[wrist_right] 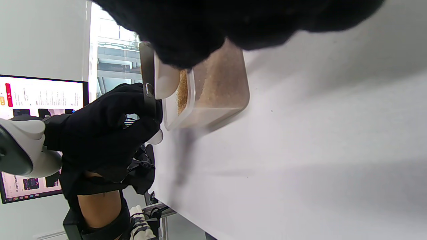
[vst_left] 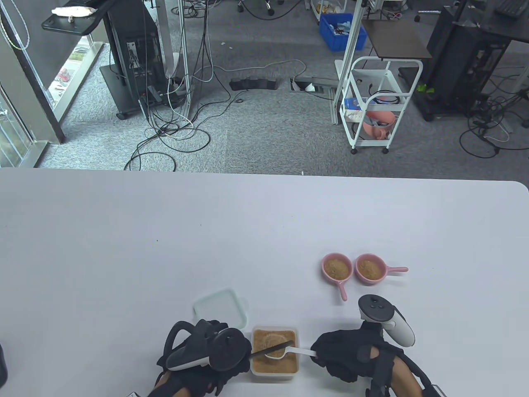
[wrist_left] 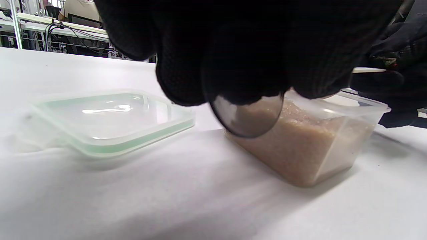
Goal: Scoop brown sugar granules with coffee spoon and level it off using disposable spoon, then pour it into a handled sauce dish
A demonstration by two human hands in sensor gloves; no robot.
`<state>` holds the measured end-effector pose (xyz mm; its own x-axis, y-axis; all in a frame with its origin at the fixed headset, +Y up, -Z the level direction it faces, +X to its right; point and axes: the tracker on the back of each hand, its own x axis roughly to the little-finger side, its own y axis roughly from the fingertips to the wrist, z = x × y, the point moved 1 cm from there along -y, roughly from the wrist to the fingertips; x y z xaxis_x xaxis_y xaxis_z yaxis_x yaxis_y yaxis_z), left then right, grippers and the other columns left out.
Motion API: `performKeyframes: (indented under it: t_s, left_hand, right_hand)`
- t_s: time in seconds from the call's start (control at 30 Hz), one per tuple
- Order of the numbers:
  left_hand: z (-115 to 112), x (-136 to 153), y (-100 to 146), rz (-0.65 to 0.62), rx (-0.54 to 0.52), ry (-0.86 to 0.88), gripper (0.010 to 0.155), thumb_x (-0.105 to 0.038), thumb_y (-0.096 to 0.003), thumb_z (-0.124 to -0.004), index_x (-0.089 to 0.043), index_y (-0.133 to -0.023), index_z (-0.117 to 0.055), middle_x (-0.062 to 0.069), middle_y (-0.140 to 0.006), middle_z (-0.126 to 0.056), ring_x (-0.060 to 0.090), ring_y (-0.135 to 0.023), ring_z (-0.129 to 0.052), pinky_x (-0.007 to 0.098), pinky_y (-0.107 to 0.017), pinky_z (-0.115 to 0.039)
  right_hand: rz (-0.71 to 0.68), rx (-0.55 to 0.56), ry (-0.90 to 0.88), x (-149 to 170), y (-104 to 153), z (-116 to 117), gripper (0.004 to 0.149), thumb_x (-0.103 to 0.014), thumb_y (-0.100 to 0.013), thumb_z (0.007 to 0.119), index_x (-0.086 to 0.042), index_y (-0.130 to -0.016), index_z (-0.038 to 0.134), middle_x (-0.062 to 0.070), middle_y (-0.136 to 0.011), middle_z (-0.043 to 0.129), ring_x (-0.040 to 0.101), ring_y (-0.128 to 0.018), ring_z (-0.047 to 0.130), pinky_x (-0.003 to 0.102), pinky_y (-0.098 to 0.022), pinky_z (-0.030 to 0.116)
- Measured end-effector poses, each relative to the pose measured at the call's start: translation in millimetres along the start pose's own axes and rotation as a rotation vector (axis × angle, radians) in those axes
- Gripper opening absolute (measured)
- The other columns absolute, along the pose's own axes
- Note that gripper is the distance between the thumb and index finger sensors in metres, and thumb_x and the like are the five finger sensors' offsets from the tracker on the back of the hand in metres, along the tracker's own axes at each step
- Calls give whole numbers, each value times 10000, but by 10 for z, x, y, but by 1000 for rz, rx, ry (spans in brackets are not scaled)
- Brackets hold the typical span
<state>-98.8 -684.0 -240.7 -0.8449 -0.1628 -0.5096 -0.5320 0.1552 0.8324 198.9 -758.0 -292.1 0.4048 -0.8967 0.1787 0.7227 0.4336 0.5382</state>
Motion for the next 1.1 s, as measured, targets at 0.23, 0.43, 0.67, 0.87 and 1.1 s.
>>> performKeyframes:
  t_s: [0.23, 0.43, 0.67, 0.87, 1.1]
  left_hand:
    - [4, 25, -2, 12, -3, -5, 409, -573, -408, -854, -421, -786, -896, -159, -740, -977, 125, -728, -1016, 464, -760, -706]
    - [3, 50, -6, 24, -6, -11, 409, -571, -409, -854, -418, -786, -896, -157, -738, -979, 127, -728, -1015, 464, -759, -706]
    - [6, 80, -11, 38, -6, -17, 409, -571, -410, -853, -417, -786, -897, -156, -739, -978, 128, -727, -1016, 465, -758, -706]
    - [7, 92, -15, 44, -7, -22, 409, -572, -409, -852, -418, -786, -896, -157, -739, -978, 127, -728, -1015, 463, -760, -706]
    - [9, 108, -17, 52, -9, -31, 408, -572, -409, -853, -418, -784, -898, -157, -737, -979, 128, -726, -1016, 465, -759, -706]
  right_hand:
    - [-1, -2, 0, 1, -1, 3, 440, -362, -522, 724, -77, -839, 833, -26, -409, 959, 202, -137, 925, 503, -345, 785]
    - [-3, -8, 0, 1, -2, 7, 440, -362, -523, 724, -76, -838, 834, -26, -409, 959, 201, -136, 925, 503, -344, 785]
    - [-4, -13, -1, 1, -4, 11, 440, -362, -523, 724, -76, -839, 834, -27, -409, 959, 201, -137, 925, 503, -344, 785]
    - [-4, -18, 1, 1, -5, 16, 440, -362, -524, 723, -76, -839, 834, -27, -409, 959, 201, -137, 925, 503, -344, 785]
    - [-1, -22, 6, 3, -6, 20, 440, -362, -524, 724, -77, -839, 834, -27, -408, 959, 201, -137, 925, 504, -344, 785]
